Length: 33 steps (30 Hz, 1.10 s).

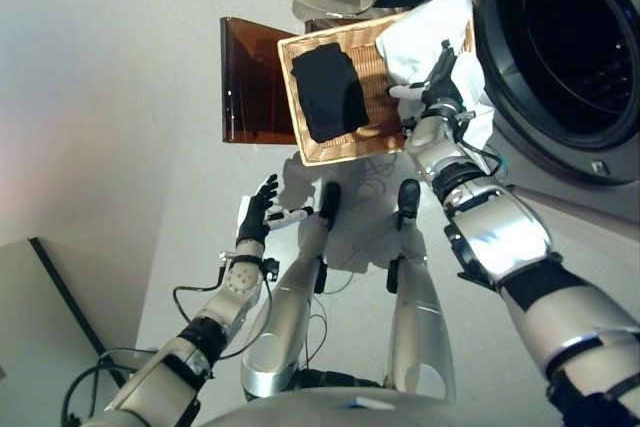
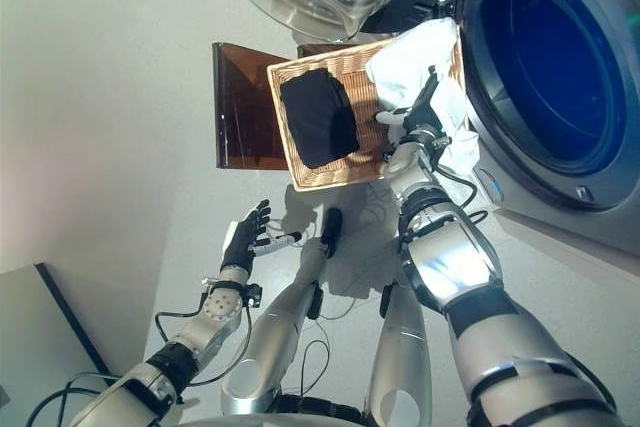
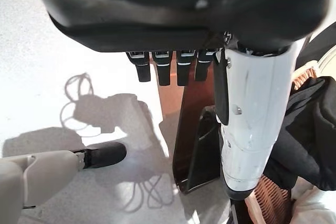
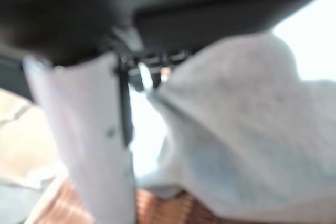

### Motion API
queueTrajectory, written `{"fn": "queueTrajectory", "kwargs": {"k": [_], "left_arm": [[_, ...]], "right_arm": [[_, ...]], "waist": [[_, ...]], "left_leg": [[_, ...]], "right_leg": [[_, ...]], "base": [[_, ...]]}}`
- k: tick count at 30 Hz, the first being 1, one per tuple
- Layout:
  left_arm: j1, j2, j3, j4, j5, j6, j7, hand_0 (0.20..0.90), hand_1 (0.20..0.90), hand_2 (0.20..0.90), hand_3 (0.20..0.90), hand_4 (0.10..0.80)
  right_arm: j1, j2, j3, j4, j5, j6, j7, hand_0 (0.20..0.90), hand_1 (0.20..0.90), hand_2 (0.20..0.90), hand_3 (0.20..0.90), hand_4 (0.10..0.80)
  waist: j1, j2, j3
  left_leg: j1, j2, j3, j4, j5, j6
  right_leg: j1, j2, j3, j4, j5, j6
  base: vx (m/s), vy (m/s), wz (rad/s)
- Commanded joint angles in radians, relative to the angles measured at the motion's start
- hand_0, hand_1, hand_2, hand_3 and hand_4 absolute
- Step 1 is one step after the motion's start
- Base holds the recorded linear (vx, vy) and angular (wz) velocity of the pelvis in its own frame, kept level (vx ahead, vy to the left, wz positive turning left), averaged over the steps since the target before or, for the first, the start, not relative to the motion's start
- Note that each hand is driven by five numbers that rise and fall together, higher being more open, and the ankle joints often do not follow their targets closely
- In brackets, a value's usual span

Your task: Pick up the clothes and place them into the washing machine

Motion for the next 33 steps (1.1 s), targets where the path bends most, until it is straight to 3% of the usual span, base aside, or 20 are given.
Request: {"fn": "queueTrajectory", "kwargs": {"k": [1, 9, 25, 27, 28, 30, 33], "left_arm": [[0.014, 0.062, 0.000, -0.075, 0.017, -0.035, 0.013, 0.900, 0.900, 0.900, 0.900, 0.800], [0.045, 0.088, 0.010, -0.142, 0.013, -0.036, -0.023, 0.900, 0.900, 0.900, 0.900, 0.800], [0.057, 0.114, 0.040, -0.170, 0.001, -0.034, -0.047, 0.900, 0.900, 0.900, 0.900, 0.800], [0.060, 0.117, 0.040, -0.173, -0.001, -0.035, -0.053, 0.900, 0.900, 0.900, 0.900, 0.800], [0.062, 0.118, 0.042, -0.176, -0.002, -0.036, -0.055, 0.900, 0.900, 0.900, 0.900, 0.800], [0.066, 0.121, 0.044, -0.180, 0.001, -0.035, -0.057, 0.900, 0.900, 0.900, 0.900, 0.800], [0.070, 0.120, 0.047, -0.183, -0.001, -0.035, -0.058, 0.900, 0.900, 0.900, 0.900, 0.800]], "right_arm": [[-0.096, -0.017, 0.021, 0.058, -0.005, 0.012, -0.008, 0.900, 0.900, 0.900, 0.900, 0.800], [-0.159, -0.091, 0.028, 0.059, 0.038, 0.004, 0.070, 0.900, 0.900, 0.900, 0.900, 0.800], [-0.282, -0.179, 0.050, 0.045, 0.113, -0.016, 0.126, 0.900, 0.900, 0.900, 0.900, 0.800], [-0.290, -0.184, 0.054, 0.043, 0.118, -0.021, 0.130, 0.741, 0.741, 0.741, 0.741, 0.686], [-0.291, -0.187, 0.057, 0.040, 0.118, -0.021, 0.134, 0.513, 0.513, 0.513, 0.513, 0.524], [-0.293, -0.193, 0.059, 0.040, 0.115, -0.022, 0.133, 0.200, 0.200, 0.200, 0.200, 0.300], [-0.301, -0.193, 0.062, 0.045, 0.102, -0.022, 0.120, 0.200, 0.200, 0.200, 0.200, 0.300]], "waist": [[0.044, 0.020, 0.005], [0.061, 0.045, 0.005], [0.065, 0.055, 0.005], [0.064, 0.056, 0.005], [0.064, 0.057, 0.005], [0.063, 0.060, 0.005], [0.062, 0.062, 0.005]], "left_leg": [[-0.012, -0.025, 0.031, -0.001, -0.056, -0.034], [-0.049, -0.033, 0.032, -0.013, -0.046, -0.039], [-0.067, -0.036, 0.041, -0.013, -0.046, -0.040], [-0.069, -0.035, 0.041, -0.013, -0.045, -0.040], [-0.070, -0.035, 0.040, -0.013, -0.044, -0.041], [-0.072, -0.036, 0.040, -0.013, -0.043, -0.042], [-0.078, -0.036, 0.041, -0.013, -0.041, -0.043]], "right_leg": [[-0.011, -0.049, -0.025, 0.106, -0.130, 0.027], [-0.046, -0.062, -0.028, 0.100, -0.117, 0.035], [-0.075, -0.063, -0.016, 0.103, -0.114, 0.035], [-0.076, -0.064, -0.015, 0.101, -0.112, 0.036], [-0.077, -0.064, -0.015, 0.101, -0.112, 0.035], [-0.078, -0.064, -0.014, 0.100, -0.112, 0.034], [-0.084, -0.063, -0.012, 0.101, -0.111, 0.034]], "base": [[0.007, 0.007, 0.07], [0.003, 0.009, 0.04], [-0.002, 0.005, -0.02], [0.000, 0.000, 0.00], [0.000, 0.000, 0.00], [0.000, 0.000, 0.00], [0.000, 0.000, 0.00]]}}
